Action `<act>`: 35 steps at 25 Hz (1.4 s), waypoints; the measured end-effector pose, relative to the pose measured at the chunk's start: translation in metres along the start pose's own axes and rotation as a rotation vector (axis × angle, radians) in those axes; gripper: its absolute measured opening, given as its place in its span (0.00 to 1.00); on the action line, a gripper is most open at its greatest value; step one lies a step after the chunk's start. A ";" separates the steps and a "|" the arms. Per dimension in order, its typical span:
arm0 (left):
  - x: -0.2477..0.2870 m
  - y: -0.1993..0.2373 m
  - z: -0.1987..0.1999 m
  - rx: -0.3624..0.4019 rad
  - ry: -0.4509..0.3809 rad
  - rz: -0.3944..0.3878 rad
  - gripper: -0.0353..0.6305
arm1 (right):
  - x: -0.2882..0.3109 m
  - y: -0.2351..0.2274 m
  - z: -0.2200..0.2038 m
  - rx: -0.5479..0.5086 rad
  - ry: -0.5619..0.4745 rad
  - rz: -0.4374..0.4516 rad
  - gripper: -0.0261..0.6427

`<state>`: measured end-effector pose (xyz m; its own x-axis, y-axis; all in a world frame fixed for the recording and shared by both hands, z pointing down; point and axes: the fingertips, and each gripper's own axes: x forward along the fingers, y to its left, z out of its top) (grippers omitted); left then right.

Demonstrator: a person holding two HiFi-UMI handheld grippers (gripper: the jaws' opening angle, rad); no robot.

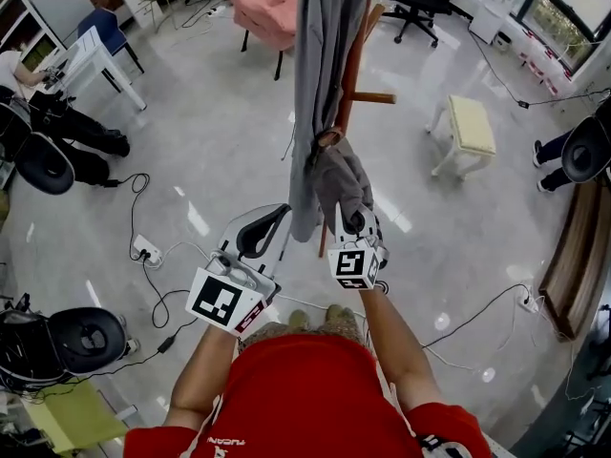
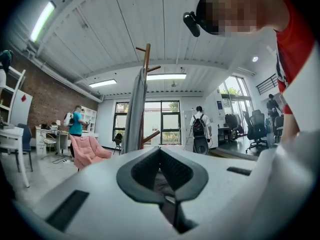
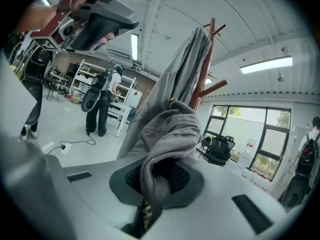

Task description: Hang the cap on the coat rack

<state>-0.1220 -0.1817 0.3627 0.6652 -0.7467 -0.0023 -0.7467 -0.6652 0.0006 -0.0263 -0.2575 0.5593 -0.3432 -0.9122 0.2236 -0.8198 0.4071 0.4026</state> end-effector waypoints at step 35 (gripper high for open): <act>0.039 -0.010 -0.040 -0.103 0.032 0.042 0.07 | -0.048 -0.024 0.052 0.363 -0.236 0.405 0.46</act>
<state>-0.0881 -0.2040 0.4025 0.6340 -0.7727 0.0313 -0.7711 -0.6284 0.1026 -0.0137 -0.2259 0.4931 -0.7202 -0.6896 0.0758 -0.6923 0.7215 -0.0126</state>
